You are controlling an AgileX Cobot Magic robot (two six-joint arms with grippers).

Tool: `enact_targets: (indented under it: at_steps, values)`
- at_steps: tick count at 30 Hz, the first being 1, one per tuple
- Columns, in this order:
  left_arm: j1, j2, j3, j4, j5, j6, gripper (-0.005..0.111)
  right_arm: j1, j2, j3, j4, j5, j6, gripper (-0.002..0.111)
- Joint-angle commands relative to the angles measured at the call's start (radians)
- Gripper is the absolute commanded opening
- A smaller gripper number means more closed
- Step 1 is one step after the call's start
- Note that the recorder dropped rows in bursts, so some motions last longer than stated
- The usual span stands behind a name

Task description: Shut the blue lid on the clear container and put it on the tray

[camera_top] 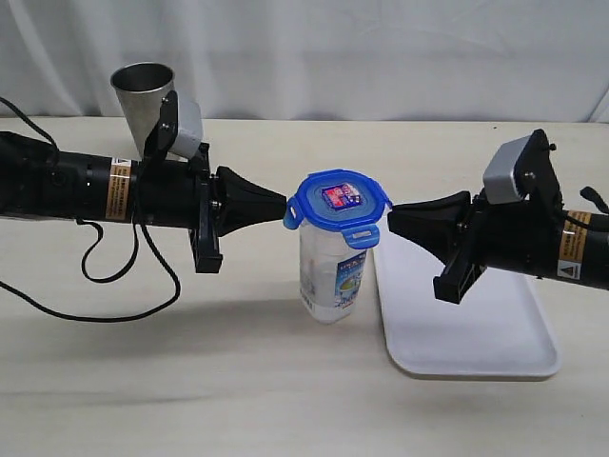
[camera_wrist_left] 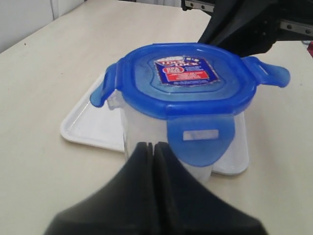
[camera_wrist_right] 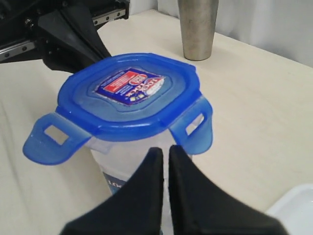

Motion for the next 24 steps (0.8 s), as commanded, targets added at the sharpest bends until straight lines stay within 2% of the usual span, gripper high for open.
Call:
enact_targets:
  at_steps: [1, 12, 24]
  values:
    - [0.0, -0.01, -0.003, 0.008, -0.006, -0.019, 0.0, 0.002, 0.002, -0.006, 0.011, 0.0, -0.007, 0.004]
    - [0.0, -0.01, -0.003, 0.01, -0.014, -0.025, 0.0, 0.002, 0.031, -0.014, 0.105, 0.003, -0.041, 0.004]
    - [0.001, -0.01, -0.003, 0.015, -0.029, -0.029, 0.0, 0.002, 0.063, -0.039, 0.107, 0.001, -0.031, 0.004]
